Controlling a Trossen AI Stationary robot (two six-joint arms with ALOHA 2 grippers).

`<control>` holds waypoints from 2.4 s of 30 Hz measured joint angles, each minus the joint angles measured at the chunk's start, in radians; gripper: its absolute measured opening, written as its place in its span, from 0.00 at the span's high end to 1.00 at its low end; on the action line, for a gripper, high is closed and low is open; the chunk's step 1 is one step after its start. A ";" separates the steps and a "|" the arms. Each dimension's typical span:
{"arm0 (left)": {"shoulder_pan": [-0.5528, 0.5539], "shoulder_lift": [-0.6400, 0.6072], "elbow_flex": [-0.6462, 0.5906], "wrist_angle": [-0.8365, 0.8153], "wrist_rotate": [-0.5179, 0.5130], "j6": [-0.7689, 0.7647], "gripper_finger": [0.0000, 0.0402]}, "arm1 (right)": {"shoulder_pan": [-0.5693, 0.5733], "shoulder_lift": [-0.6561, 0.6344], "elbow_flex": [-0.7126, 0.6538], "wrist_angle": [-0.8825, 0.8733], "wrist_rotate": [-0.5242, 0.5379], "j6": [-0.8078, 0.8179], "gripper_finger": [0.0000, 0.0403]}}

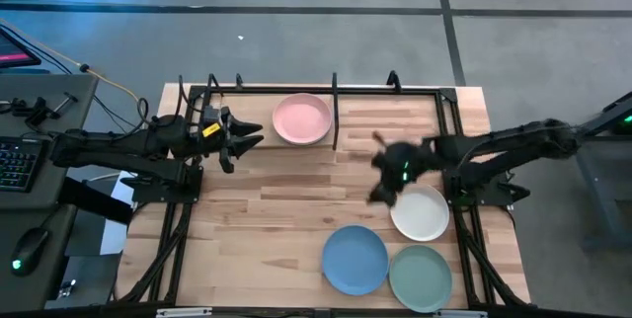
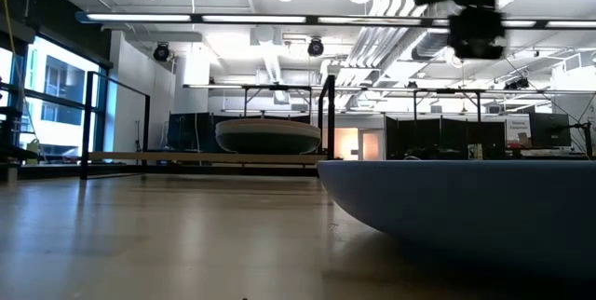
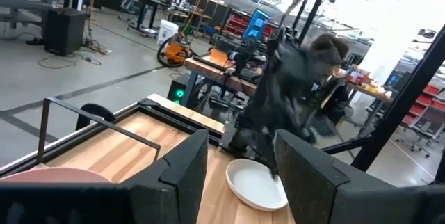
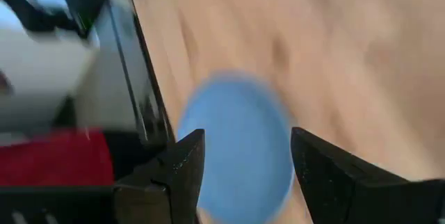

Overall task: Place and stack plates onto a shelf
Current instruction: Put the blue plate into the shelf

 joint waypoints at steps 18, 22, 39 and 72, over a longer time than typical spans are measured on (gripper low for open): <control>0.000 0.000 0.000 -0.008 -0.007 0.001 0.61 | 0.266 0.433 -0.017 0.018 0.051 0.304 0.52; 0.000 0.000 0.000 -0.011 -0.007 0.001 0.61 | 0.266 0.468 -0.017 0.091 0.051 0.303 0.52; 0.000 0.000 0.000 -0.029 -0.006 0.061 0.61 | 0.205 0.435 -0.017 0.154 0.049 0.290 0.99; 0.000 -0.090 0.001 0.199 -0.004 0.116 0.61 | -0.361 0.911 1.150 -0.228 0.247 -0.299 1.00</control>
